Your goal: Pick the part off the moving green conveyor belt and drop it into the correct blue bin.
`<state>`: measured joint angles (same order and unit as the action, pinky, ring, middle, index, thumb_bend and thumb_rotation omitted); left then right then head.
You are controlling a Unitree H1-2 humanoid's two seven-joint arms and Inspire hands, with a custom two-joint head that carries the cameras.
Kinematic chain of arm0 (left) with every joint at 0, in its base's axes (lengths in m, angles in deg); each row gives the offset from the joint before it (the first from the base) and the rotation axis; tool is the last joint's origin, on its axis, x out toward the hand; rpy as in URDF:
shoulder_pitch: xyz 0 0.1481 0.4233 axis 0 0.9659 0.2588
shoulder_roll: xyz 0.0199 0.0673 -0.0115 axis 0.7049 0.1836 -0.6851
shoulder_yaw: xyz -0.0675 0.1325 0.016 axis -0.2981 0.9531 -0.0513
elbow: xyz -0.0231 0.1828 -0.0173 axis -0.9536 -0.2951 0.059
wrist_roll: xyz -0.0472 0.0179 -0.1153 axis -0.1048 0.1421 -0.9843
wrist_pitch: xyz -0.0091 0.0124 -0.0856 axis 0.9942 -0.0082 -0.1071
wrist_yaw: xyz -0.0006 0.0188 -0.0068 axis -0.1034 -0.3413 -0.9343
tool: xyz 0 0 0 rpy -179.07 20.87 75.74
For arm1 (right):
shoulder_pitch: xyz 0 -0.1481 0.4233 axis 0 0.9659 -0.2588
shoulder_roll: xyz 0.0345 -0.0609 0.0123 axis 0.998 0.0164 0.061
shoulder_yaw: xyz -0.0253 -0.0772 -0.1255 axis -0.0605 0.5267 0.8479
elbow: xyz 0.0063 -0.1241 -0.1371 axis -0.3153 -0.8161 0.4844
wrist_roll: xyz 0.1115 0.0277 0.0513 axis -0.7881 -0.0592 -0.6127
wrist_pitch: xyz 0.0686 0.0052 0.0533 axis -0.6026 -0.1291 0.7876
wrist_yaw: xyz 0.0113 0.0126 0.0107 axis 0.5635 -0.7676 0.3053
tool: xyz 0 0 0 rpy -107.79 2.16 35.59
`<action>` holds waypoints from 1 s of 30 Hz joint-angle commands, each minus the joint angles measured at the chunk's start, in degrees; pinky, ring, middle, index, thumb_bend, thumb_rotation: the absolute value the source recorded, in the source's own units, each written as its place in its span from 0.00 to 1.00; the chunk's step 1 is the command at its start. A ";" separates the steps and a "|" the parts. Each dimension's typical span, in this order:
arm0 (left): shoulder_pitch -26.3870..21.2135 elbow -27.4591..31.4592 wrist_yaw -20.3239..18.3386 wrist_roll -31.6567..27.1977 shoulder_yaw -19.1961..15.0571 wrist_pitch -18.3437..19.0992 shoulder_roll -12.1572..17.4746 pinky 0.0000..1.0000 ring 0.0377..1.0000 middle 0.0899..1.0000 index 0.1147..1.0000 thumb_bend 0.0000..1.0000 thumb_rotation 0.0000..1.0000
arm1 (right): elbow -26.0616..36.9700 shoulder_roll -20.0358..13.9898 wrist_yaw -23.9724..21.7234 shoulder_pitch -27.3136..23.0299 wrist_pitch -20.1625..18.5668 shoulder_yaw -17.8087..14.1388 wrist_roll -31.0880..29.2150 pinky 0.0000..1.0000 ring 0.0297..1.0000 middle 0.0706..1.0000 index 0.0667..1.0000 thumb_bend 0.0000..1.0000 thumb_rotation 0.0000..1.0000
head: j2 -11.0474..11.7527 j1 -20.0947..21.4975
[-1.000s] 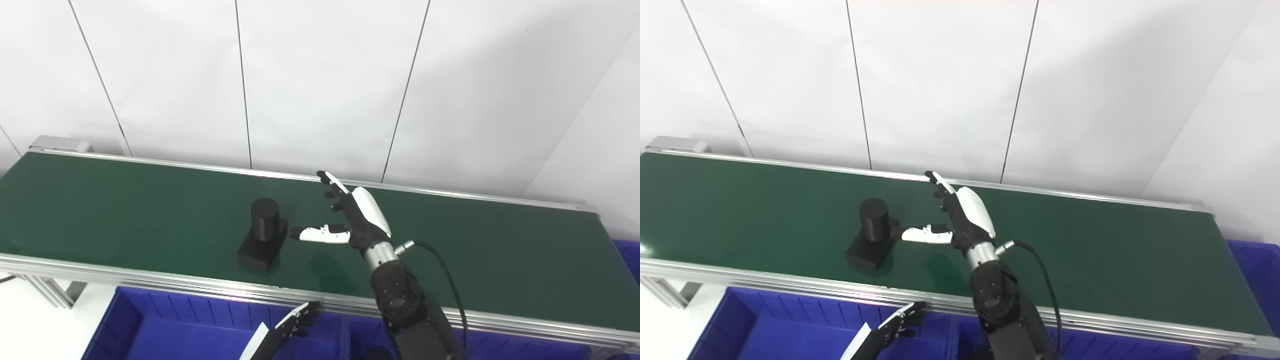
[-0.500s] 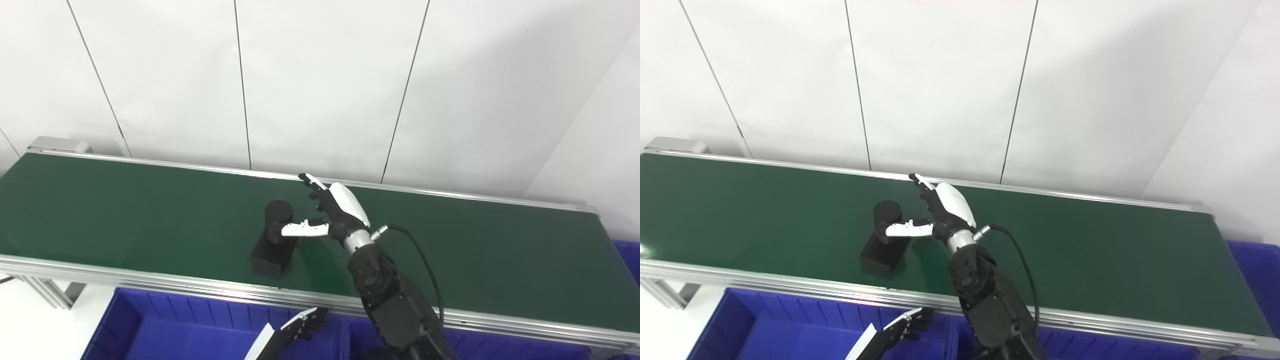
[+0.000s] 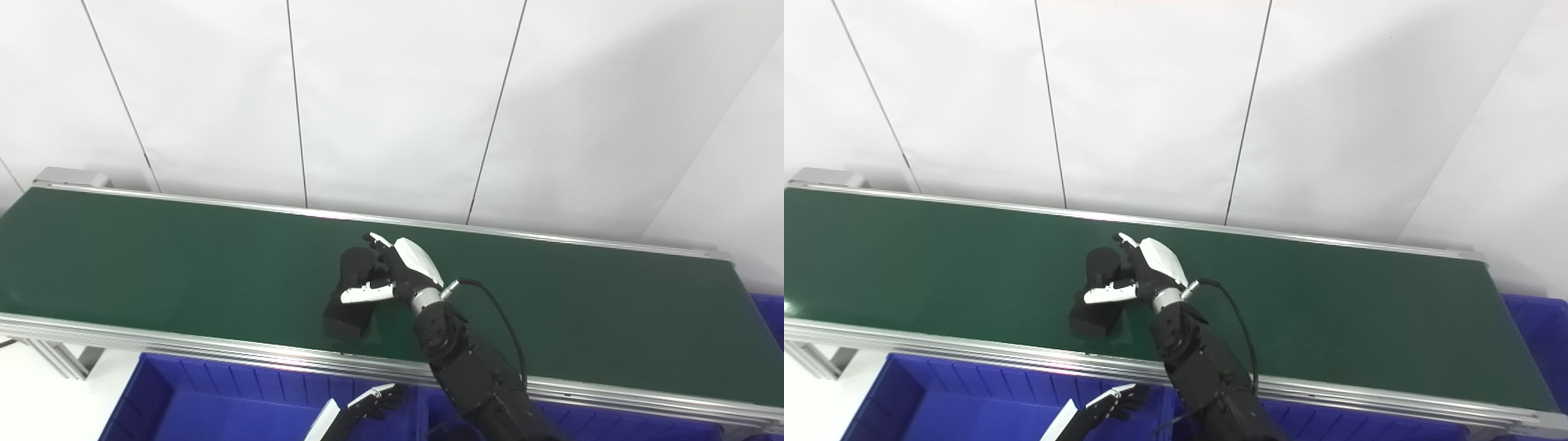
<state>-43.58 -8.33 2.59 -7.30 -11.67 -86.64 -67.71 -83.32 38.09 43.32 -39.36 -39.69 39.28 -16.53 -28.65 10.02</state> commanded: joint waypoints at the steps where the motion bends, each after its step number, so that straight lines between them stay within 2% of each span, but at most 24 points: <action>1: -1.29 1.60 1.27 -0.39 0.26 -2.17 0.27 0.72 0.77 0.78 0.79 0.79 0.40 | -1.06 1.42 1.72 -2.99 3.61 0.34 -0.40 0.72 0.82 0.89 0.90 0.84 0.34 | -0.04 -0.02; 3: -1.42 1.56 1.68 -0.26 0.63 -2.17 0.44 0.72 0.77 0.78 0.79 0.78 0.41 | -2.24 1.42 2.64 -3.09 3.81 0.48 -0.40 0.70 0.80 0.86 0.88 0.74 0.24 | -0.07 0.01; 4: -1.48 1.56 1.78 -0.32 0.75 -2.17 0.49 0.72 0.77 0.78 0.79 0.78 0.40 | -2.51 1.49 3.27 -2.97 3.96 0.30 -0.63 0.65 0.75 0.81 0.86 0.66 0.14 | -0.19 0.09; 6: -1.58 1.60 1.96 -0.46 0.98 -2.16 0.60 0.72 0.77 0.78 0.79 0.78 0.40 | -2.44 1.55 4.54 -2.52 4.08 0.06 -0.93 0.48 0.56 0.64 0.78 0.59 0.03 | -0.25 0.11; 7: -1.63 1.62 2.06 -0.49 1.08 -2.16 0.65 0.71 0.76 0.78 0.79 0.77 0.40 | -2.27 1.54 5.09 -2.27 4.05 0.02 -0.99 0.33 0.39 0.50 0.69 0.56 0.01 | -0.26 0.10; 8: -1.68 1.61 2.03 -0.59 1.14 -2.16 0.70 0.71 0.76 0.78 0.79 0.77 0.40 | -2.20 1.49 5.63 -2.01 4.08 -0.03 -1.08 0.32 0.37 0.49 0.68 0.55 0.01 | -0.21 0.12; 9: -1.71 1.61 2.01 -0.66 1.19 -2.16 0.74 0.71 0.76 0.78 0.79 0.77 0.40 | -2.20 1.45 5.99 -1.85 4.12 -0.05 -1.18 0.29 0.34 0.46 0.55 0.53 0.00 | -0.23 0.13; 10: -1.71 1.60 1.95 -0.79 1.14 -2.17 0.73 0.71 0.76 0.78 0.79 0.77 0.40 | -2.04 1.43 6.36 -1.61 4.02 -0.19 -1.37 0.28 0.33 0.45 0.50 0.53 0.00 | -0.31 0.23; 13: -1.70 1.67 1.73 -1.25 0.98 -2.17 0.72 0.71 0.76 0.78 0.79 0.77 0.39 | -1.41 1.40 8.46 -0.76 4.48 -0.67 -1.72 0.19 0.23 0.43 0.46 0.52 0.00 | -0.44 0.47; 19: -1.64 1.67 1.74 -1.43 0.60 -2.17 0.76 0.71 0.77 0.78 0.79 0.77 0.40 | 0.26 1.09 13.16 1.20 6.11 -0.87 -1.44 0.19 0.23 0.43 0.45 0.52 0.00 | -0.62 0.79; 23: -1.44 2.05 1.23 -1.85 0.14 -2.16 0.79 0.71 0.77 0.78 0.79 0.78 0.40 | 1.36 0.93 15.76 2.66 8.24 -1.42 -1.84 0.16 0.19 0.43 0.45 0.52 0.00 | -0.95 1.13; 24: -1.41 2.13 1.09 -1.95 0.04 -2.16 0.80 0.71 0.77 0.78 0.79 0.78 0.39 | 1.66 0.89 16.19 2.95 8.49 -1.50 -1.87 0.19 0.22 0.43 0.45 0.52 0.00 | -0.95 1.13; 26: -1.35 2.35 0.61 -2.33 -0.20 -2.16 0.83 0.72 0.77 0.79 0.80 0.78 0.39 | 4.40 0.57 17.08 4.46 8.52 -1.77 -1.77 0.23 0.27 0.43 0.45 0.52 0.00 | -1.23 1.34; 30: -0.84 3.18 -0.48 -3.03 -1.02 -2.16 0.86 0.73 0.78 0.80 0.80 0.78 0.39 | 12.53 -0.44 17.12 8.56 8.24 -2.65 -1.92 0.22 0.26 0.43 0.45 0.52 0.00 | -2.14 1.78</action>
<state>-44.03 -6.85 2.33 -9.87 -11.90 -86.63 -66.89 -74.84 37.77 59.26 -29.83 -34.24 37.23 -18.41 -30.50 11.69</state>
